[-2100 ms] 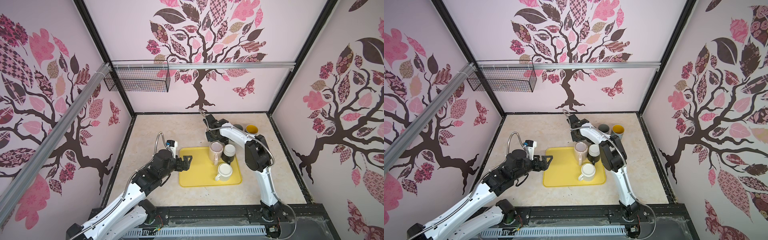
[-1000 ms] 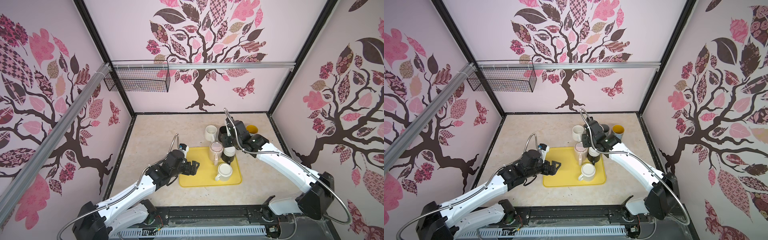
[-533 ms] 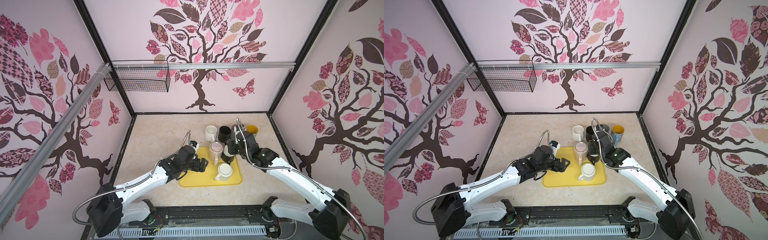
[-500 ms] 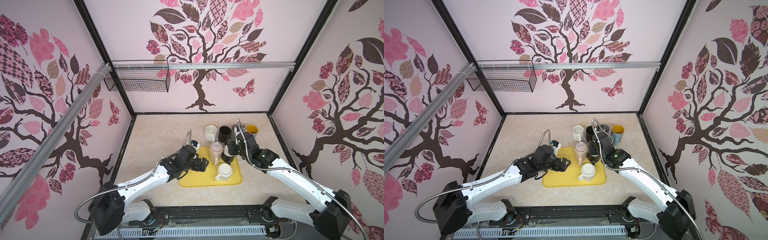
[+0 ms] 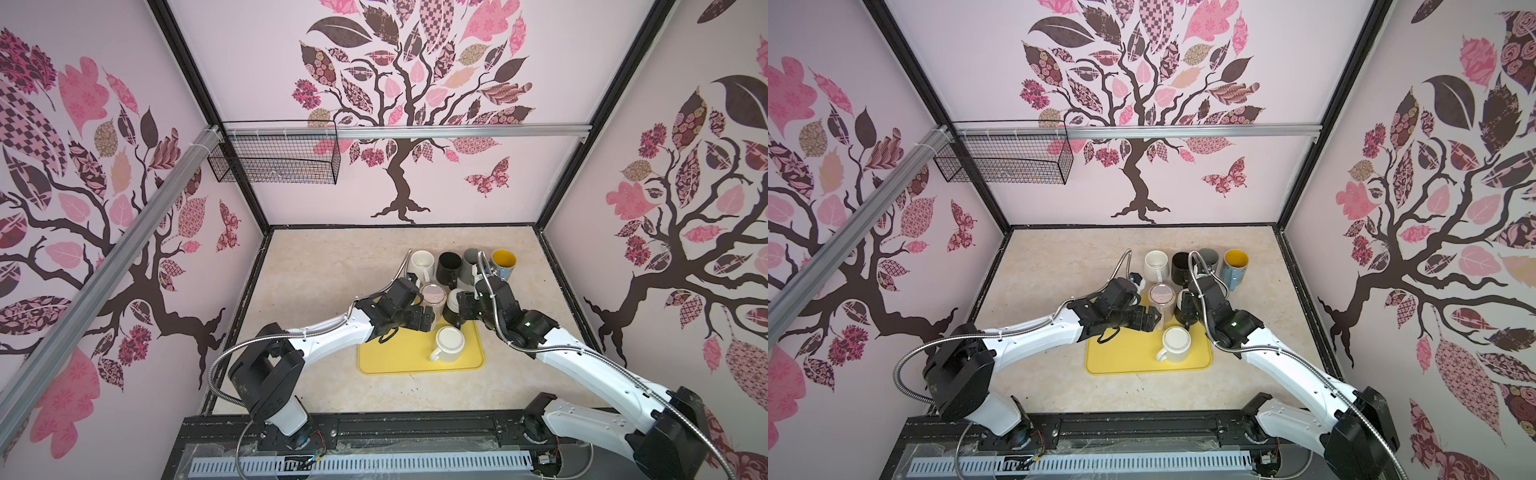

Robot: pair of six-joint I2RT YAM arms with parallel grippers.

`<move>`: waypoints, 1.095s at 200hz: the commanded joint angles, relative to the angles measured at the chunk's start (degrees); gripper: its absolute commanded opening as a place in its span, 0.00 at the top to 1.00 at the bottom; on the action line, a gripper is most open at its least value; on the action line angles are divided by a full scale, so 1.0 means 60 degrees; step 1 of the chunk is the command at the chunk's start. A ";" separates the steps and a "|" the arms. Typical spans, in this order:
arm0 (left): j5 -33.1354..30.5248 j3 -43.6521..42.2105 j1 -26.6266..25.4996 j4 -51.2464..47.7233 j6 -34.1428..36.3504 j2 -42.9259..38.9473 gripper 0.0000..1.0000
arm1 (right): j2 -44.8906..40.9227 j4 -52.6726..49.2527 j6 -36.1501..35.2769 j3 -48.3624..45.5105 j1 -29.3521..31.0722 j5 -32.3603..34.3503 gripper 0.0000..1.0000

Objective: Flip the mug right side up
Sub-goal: 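Move the left gripper down onto the upside-down pink mug while the right gripper hovers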

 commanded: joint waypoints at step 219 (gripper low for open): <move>-0.0523 0.1831 0.0037 -0.0970 0.2040 0.1545 0.34 | -0.0116 0.0652 -0.0241 -0.0138 -0.0013 -0.0269 0.48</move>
